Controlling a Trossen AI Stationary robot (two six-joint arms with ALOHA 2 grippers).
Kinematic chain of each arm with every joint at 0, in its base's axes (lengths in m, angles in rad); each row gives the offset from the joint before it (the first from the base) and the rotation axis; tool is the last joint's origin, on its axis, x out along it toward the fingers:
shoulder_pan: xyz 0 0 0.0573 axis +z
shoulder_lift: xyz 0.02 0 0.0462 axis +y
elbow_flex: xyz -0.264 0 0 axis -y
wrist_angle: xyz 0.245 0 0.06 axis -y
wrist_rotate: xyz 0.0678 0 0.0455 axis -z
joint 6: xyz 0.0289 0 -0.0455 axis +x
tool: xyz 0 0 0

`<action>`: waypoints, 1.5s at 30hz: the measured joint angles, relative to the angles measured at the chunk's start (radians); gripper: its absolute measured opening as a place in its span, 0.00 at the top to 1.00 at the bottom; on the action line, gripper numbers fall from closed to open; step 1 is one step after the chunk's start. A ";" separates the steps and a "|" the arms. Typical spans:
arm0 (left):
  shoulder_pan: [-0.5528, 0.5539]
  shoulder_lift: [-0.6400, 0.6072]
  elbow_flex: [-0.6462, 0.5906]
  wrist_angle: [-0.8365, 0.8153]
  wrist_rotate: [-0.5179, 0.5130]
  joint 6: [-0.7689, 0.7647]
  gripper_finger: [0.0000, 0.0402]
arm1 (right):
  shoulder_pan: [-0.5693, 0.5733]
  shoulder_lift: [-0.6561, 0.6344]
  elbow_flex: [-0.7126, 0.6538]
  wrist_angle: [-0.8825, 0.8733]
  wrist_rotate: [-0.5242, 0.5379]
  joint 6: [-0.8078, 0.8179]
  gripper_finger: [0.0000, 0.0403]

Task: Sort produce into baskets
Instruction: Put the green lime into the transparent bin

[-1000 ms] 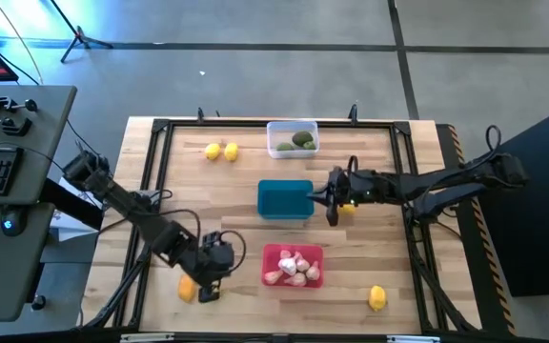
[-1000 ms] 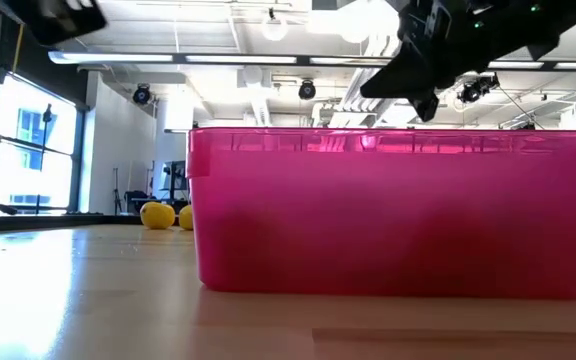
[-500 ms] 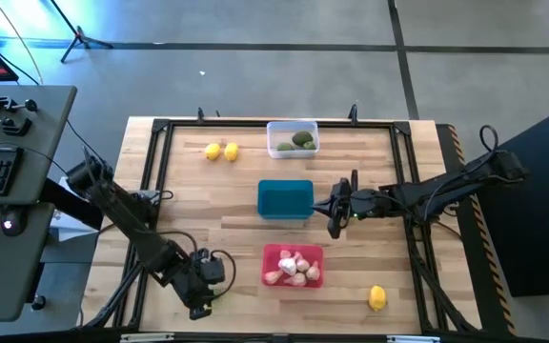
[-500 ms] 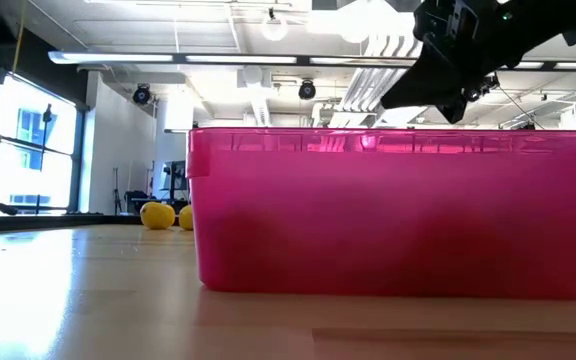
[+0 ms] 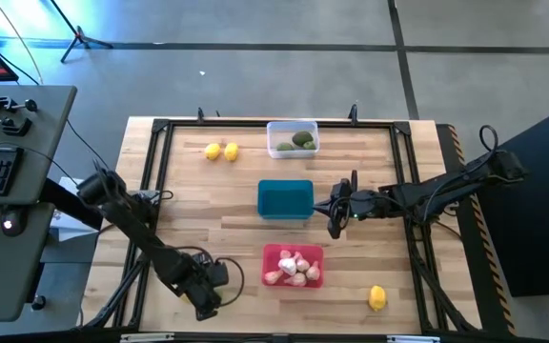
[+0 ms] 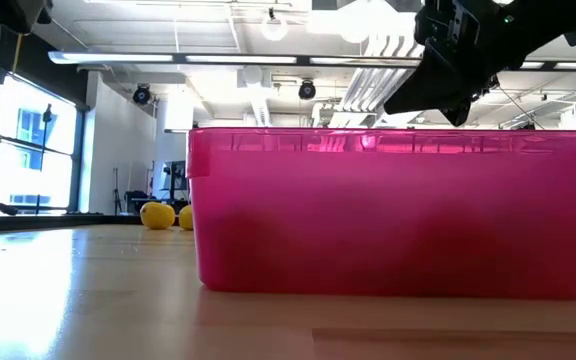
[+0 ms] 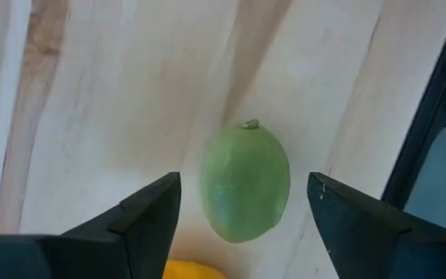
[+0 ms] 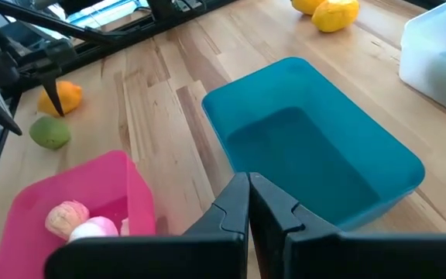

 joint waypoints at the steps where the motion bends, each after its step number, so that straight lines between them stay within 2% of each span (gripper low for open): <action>1: 0.000 0.006 0.000 -0.001 0.001 0.003 0.33 | 0.000 0.000 0.000 -0.002 0.000 0.000 1.00; 8: 0.002 0.036 0.000 0.001 0.019 0.021 0.34 | 0.000 0.000 0.000 -0.021 0.000 -0.002 1.00; 13: 0.002 0.058 0.000 0.003 0.019 0.059 0.38 | 0.000 0.000 0.000 -0.038 0.000 -0.004 1.00; 17: 0.002 0.065 0.000 -0.005 0.018 0.078 0.45 | 0.000 0.000 0.000 -0.053 0.000 -0.003 1.00; 23: 0.005 0.064 0.000 -0.004 0.027 0.077 0.59 | 0.000 0.000 0.000 -0.054 0.014 -0.001 1.00; 29: 0.061 0.029 0.000 -0.010 0.078 0.087 0.69 | -0.008 0.000 0.000 -0.054 0.029 -0.004 1.00; 35: 0.241 -0.045 0.000 -0.027 0.011 0.160 0.70 | -0.052 0.000 0.000 -0.053 0.030 -0.004 1.00; 40: 0.477 -0.123 0.000 0.006 -0.078 0.267 0.70 | -0.107 0.000 0.000 -0.050 0.030 -0.023 1.00; 45: 0.737 -0.185 0.000 0.131 -0.143 0.356 0.71 | -0.177 0.000 0.000 -0.051 0.030 -0.067 1.00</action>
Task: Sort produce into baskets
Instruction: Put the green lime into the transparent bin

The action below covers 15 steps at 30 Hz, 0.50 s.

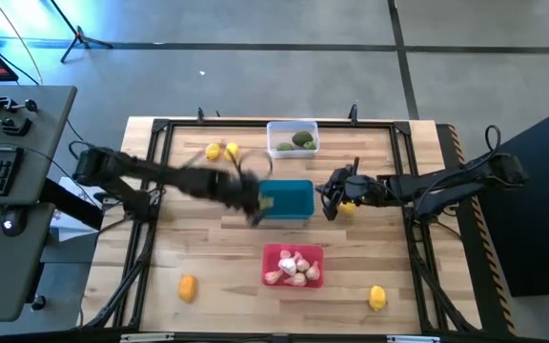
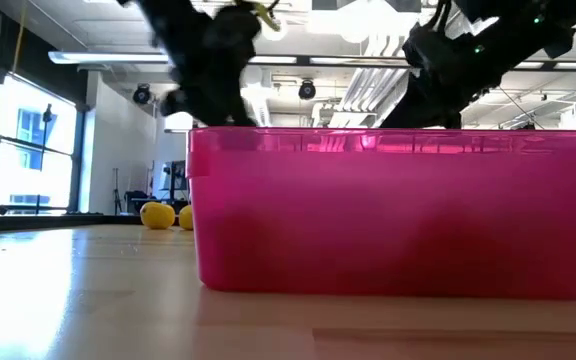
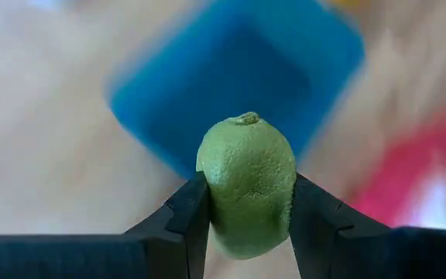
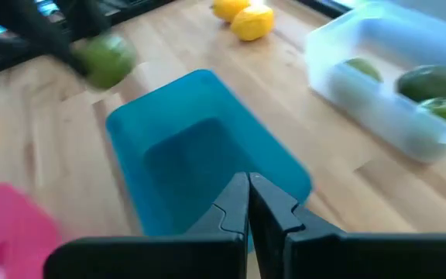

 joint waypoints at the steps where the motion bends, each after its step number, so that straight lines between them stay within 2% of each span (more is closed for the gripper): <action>1: 0.051 -0.004 0.000 0.035 0.001 0.018 0.71 | -0.016 0.000 0.000 0.001 0.000 -0.006 1.00; 9: 0.376 0.019 0.004 0.223 0.094 0.185 0.71 | -0.149 0.000 0.000 0.021 -0.001 -0.138 1.00; 15: 0.522 0.074 0.072 0.210 0.149 0.279 0.71 | -0.237 0.000 0.000 0.037 -0.040 -0.161 1.00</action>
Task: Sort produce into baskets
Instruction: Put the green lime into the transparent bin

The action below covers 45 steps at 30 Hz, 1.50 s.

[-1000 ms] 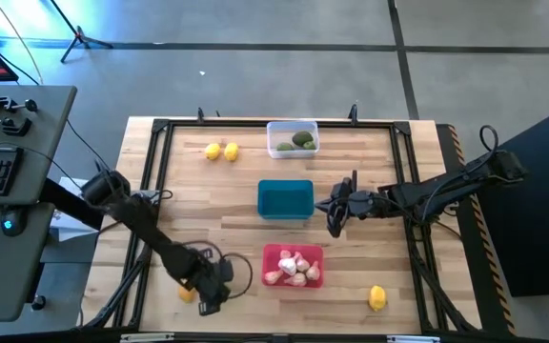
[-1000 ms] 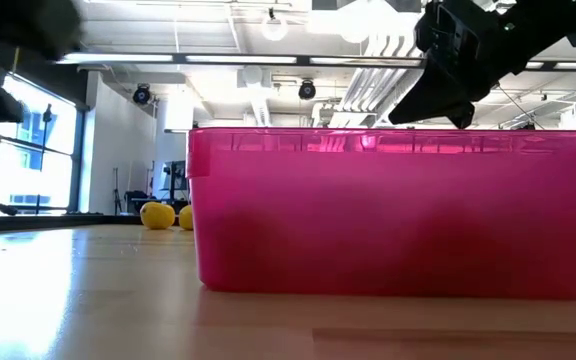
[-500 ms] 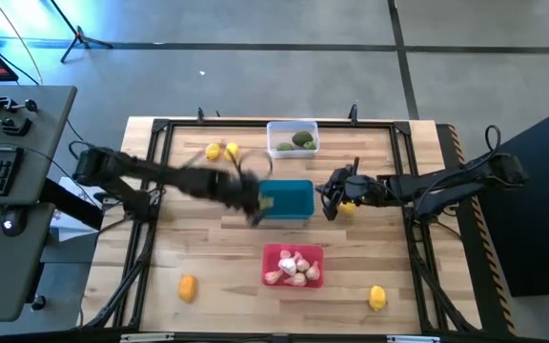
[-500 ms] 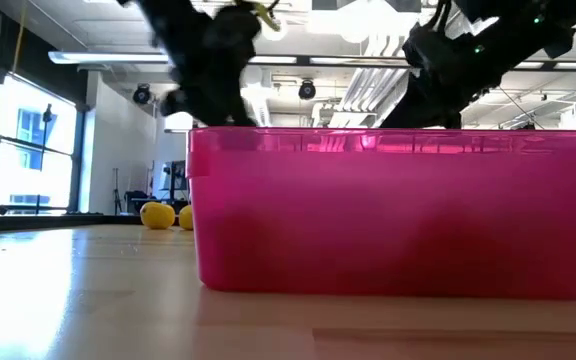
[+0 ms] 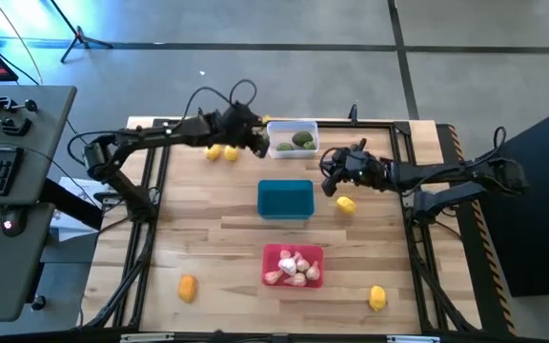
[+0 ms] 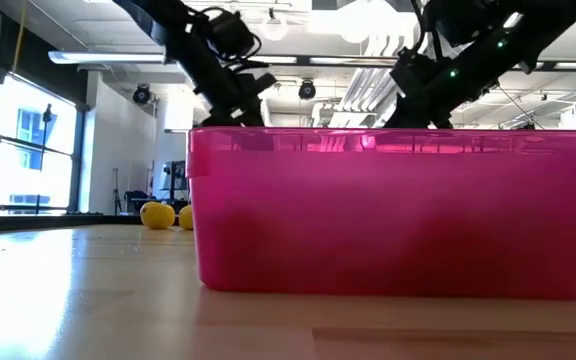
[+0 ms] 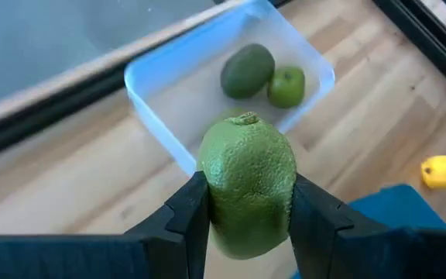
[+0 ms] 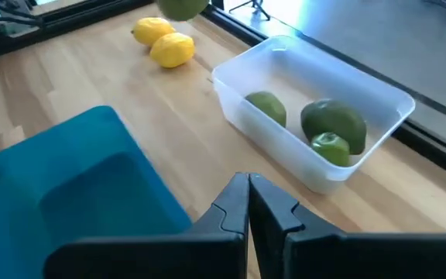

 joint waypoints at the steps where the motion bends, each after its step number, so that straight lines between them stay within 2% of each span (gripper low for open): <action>1: 0.016 0.017 0.018 0.001 0.016 0.017 0.71 | -0.009 0.000 0.000 0.001 -0.004 -0.013 1.00; 8: 0.101 0.170 0.185 -0.061 0.123 0.212 0.71 | -0.043 0.000 0.000 0.040 -0.002 -0.034 1.00; 12: 0.130 0.262 0.295 -0.141 0.177 0.330 0.71 | -0.061 0.000 0.000 0.050 0.016 0.028 1.00; 17: 0.144 0.359 0.425 -0.215 0.188 0.464 0.71 | -0.076 0.000 0.000 0.049 0.076 0.109 1.00; 22: 0.144 0.430 0.511 -0.240 0.192 0.519 0.71 | -0.080 0.000 0.000 0.042 0.104 0.138 1.00; 41: 0.151 0.546 0.535 -0.232 0.194 0.563 0.71 | -0.080 0.000 0.000 0.009 0.114 0.138 1.00; 45: 0.151 0.546 0.535 -0.199 0.190 0.569 0.67 | -0.080 0.000 0.000 0.005 0.115 0.139 1.00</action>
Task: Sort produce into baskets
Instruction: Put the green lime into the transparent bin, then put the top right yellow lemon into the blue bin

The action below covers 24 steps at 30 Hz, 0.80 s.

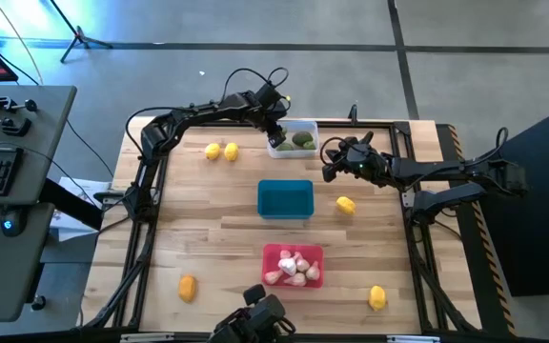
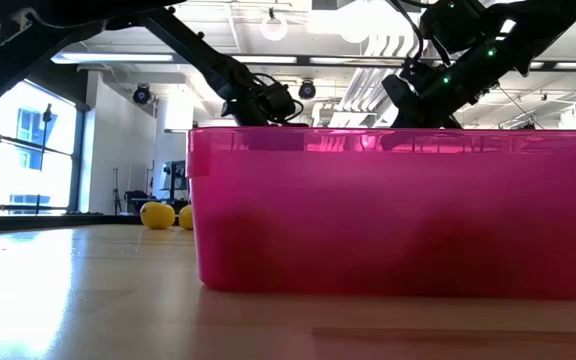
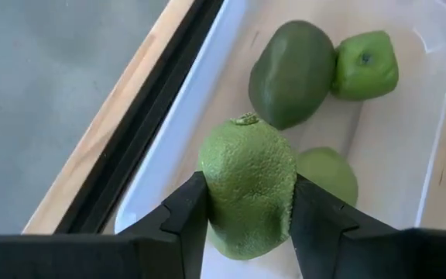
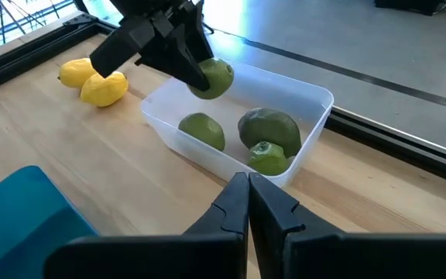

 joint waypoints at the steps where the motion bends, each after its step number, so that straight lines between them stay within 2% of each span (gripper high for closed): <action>1: 0.000 0.000 0.000 0.007 0.000 0.001 0.66 | 0.000 0.000 0.000 0.000 0.000 0.000 1.00; 11: 0.003 -0.002 0.000 0.033 0.000 -0.010 0.48 | -0.007 0.000 0.000 -0.001 0.025 0.008 1.00; 17: 0.015 -0.002 0.000 0.036 -0.003 -0.059 0.45 | -0.027 0.000 0.000 -0.001 0.025 0.015 1.00; 21: 0.026 -0.027 -0.001 0.027 -0.040 -0.074 0.53 | -0.035 0.000 0.000 -0.001 0.025 0.015 1.00; 24: 0.027 -0.084 -0.005 0.028 -0.100 -0.120 0.69 | -0.035 0.000 0.000 -0.001 0.022 -0.004 1.00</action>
